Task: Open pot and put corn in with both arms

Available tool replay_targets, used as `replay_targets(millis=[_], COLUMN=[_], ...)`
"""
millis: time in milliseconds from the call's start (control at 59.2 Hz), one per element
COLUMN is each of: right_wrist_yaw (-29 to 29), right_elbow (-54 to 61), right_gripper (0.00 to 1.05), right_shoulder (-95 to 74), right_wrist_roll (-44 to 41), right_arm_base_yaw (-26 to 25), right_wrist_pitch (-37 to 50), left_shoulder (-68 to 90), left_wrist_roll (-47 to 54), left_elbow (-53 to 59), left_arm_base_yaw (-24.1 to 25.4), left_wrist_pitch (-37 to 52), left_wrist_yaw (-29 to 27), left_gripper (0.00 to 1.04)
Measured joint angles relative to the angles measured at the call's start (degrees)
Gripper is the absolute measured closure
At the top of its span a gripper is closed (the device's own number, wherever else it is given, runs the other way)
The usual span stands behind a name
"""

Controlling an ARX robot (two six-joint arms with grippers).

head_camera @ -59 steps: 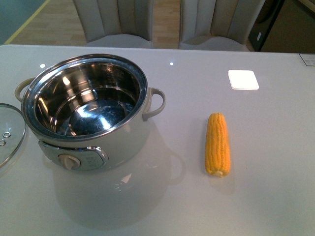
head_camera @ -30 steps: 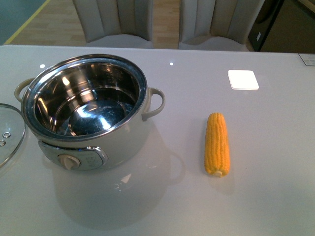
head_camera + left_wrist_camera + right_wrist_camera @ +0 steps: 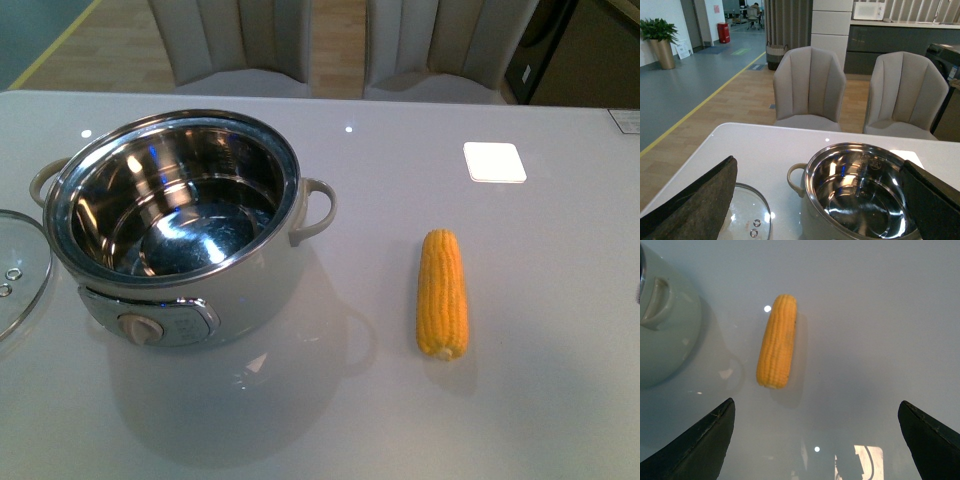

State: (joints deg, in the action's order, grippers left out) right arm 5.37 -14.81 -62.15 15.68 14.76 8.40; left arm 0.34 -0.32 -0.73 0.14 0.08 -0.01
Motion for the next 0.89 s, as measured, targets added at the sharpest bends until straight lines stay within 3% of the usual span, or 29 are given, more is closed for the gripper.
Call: replay_targets(millis=[169,338,895], right_wrist_yaw=[-0.76,-0.22,0.70], right_elbow=[-6.71,-13.57,-28.30], right_gripper=[0.09,0.09,0.09], right_shoulder=[-22.75,-39.28,-60.54], right_wrist_roll=[-2.69,-4.81,-4.17], right_arm_base_yaw=[0.87,1.16,5.64], right_wrist_pitch=[13.33,19.52,18.73], left_shoulder=[0.00,0.00,0.00], left_wrist_roll=[0.00,0.00,0.00], left_elbow=[0.00,0.00,0.00], left_arm_base_yaw=[0.00,0.00,0.00], left_wrist_pitch=[0.00,0.00,0.00], left_wrist_yaw=[0.00,0.00,0.00], left_gripper=[0.07,0.07,0.07])
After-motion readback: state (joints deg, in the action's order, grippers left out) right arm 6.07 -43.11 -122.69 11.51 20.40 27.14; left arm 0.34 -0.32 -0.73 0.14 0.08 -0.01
